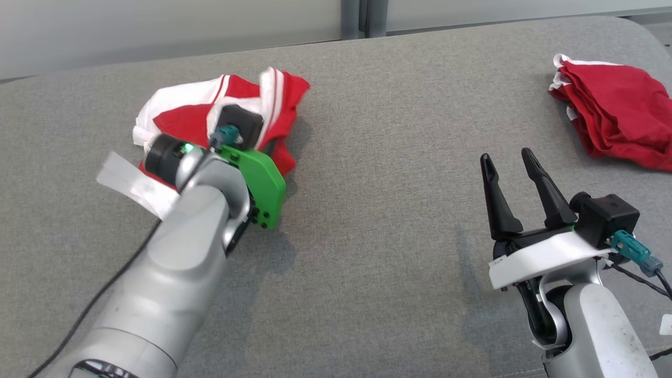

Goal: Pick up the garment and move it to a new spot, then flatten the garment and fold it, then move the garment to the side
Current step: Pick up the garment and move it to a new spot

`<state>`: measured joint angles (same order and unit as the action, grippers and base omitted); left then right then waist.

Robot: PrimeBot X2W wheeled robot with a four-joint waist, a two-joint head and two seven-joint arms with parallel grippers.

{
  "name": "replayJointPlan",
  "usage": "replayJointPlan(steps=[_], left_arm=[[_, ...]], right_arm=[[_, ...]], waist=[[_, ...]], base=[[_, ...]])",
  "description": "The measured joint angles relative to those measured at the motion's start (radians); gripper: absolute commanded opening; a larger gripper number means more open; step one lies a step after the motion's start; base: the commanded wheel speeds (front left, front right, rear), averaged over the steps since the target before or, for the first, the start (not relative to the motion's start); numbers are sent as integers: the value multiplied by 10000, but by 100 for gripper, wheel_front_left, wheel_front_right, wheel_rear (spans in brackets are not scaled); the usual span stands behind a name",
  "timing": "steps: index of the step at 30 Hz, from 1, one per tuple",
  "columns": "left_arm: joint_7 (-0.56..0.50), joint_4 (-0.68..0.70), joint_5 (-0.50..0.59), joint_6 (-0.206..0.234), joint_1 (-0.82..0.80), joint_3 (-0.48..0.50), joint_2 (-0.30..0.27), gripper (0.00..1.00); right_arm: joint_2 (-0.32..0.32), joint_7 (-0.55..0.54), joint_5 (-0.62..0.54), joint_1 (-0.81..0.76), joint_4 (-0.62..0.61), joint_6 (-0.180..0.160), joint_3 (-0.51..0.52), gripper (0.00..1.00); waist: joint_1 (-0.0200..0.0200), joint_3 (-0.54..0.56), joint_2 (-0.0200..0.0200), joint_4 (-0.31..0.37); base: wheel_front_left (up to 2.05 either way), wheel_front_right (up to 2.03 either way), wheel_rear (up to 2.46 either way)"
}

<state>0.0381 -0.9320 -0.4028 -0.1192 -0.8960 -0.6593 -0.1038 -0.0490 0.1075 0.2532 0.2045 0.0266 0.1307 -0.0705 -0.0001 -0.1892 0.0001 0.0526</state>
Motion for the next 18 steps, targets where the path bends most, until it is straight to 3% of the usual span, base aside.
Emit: replayJointPlan(steps=[6, 8, 9, 10, 11, 12, 13, 18], left_arm=[[573, -286, -140, 2, 1068, -558, 462, 2], [704, -370, -332, 33, 1383, -683, 508, 25], [786, -374, -407, 67, 1522, -755, 516, 25], [846, -261, -546, 71, 1662, -867, 510, 43], [884, -73, -742, 127, 1811, -1005, 512, 75], [924, 96, -953, 153, 1951, -1172, 516, 96], [936, 265, -1129, 226, 2108, -1327, 520, 100], [953, 961, -1962, 416, 2735, -2065, 535, 100]], right_arm=[[0, -2, 0, -151, 21, 0, -17, 100], [0, -21, 0, -157, 27, 0, -48, 100], [0, -48, 0, -159, 35, 0, -61, 100], [0, -52, -2, -161, 42, 0, -77, 100], [0, -63, -2, -164, 50, 0, -94, 100], [2, -90, -4, -165, 54, 0, -119, 100], [2, -92, -8, -169, 69, 0, -134, 100], [0, -165, -21, -288, 104, 0, -192, 100]], waist=[[0, 96, 0, 234], [0, 146, 0, 284], [0, 181, 0, 304], [0, 219, 0, 323], [0, 260, 0, 344], [0, 301, 0, 363], [0, 349, 0, 380], [0, 564, 0, 434]], base=[[0, 0, 0], [0, 0, 0], [0, 0, 0], [0, 0, 0], [0, 0, 0], [0, 0, 0], [0, 0, 0], [0, 0, 0]])
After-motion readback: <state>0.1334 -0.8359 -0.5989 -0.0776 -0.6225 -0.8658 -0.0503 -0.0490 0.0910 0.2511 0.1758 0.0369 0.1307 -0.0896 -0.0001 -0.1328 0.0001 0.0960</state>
